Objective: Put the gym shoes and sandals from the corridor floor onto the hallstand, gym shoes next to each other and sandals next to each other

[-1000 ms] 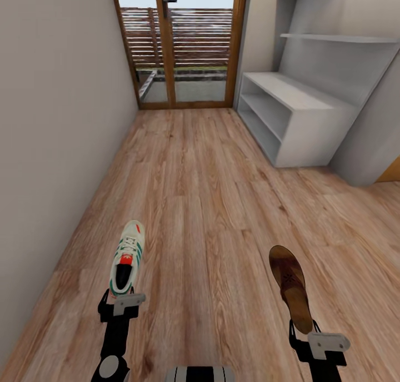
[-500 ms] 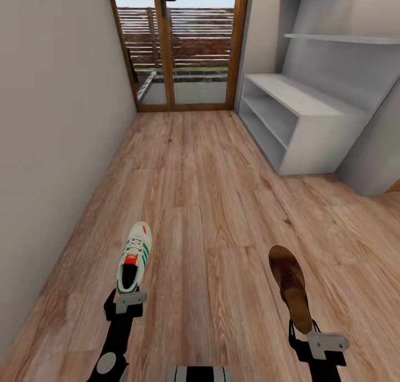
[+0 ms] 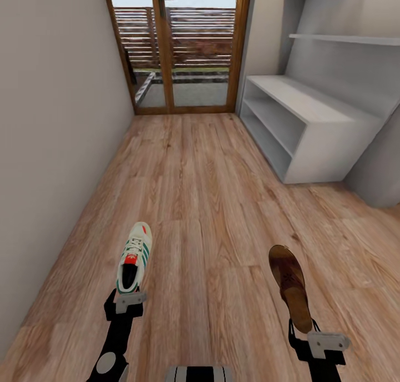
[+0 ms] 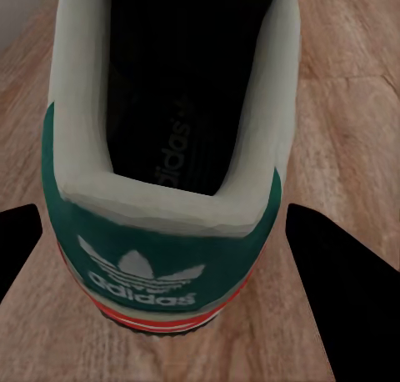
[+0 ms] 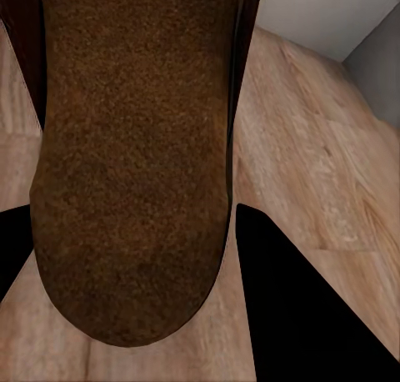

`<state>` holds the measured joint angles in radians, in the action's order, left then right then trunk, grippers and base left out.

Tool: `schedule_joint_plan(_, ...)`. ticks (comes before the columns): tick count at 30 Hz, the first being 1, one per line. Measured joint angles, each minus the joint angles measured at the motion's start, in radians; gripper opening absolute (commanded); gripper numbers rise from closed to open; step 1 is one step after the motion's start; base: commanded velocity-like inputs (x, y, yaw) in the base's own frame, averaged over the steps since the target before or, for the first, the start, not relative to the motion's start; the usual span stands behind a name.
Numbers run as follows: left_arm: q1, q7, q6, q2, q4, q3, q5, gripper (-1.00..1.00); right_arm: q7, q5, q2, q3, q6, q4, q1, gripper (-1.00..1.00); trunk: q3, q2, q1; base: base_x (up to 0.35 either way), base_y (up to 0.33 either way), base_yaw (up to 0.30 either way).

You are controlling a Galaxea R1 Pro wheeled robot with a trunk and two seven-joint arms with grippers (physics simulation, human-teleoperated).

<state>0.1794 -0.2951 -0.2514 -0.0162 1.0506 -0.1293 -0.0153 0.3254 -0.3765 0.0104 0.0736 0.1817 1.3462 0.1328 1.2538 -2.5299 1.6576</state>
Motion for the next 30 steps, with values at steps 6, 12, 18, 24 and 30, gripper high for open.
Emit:
schedule_joint_plan(6, 0.0, 0.0, 0.0, 0.0, 0.0, 0.0, 0.002, -1.0, -0.003, 0.043, -0.001, 0.001, -0.006, 0.0, -0.008, -1.0, 0.0, 0.0, 0.0, 0.325, 0.0, 0.0)
schedule_joint_plan(12, 0.0, 0.0, 0.0, 0.0, 0.0, 0.0, 0.001, -1.0, -0.007, 0.068, 0.0, 0.001, -0.012, -0.014, -0.031, -1.0, 0.0, 0.0, 0.0, 0.325, 0.0, 0.0)
schedule_joint_plan(18, 0.0, 0.001, 0.001, 0.001, -0.001, 0.001, 0.0, -1.0, -0.011, 0.137, -0.001, 0.001, -0.042, -0.113, -0.14, -1.0, 0.0, 0.0, 0.0, 0.325, 0.0, 0.0)
schedule_joint_plan(24, 0.001, 0.002, 0.002, 0.002, -0.001, 0.001, 0.0, -1.0, -0.014, 0.171, -0.007, 0.008, -0.054, -0.208, -0.18, -1.0, 0.0, 0.0, 0.0, 0.325, 0.0, 0.0)
schedule_joint_plan(30, 0.001, 0.003, 0.003, 0.002, -0.002, 0.001, 0.0, -1.0, -0.016, 0.209, -0.006, 0.01, -0.052, -0.235, -0.188, -1.0, 0.0, 0.0, 0.0, 0.325, 0.0, 0.0)
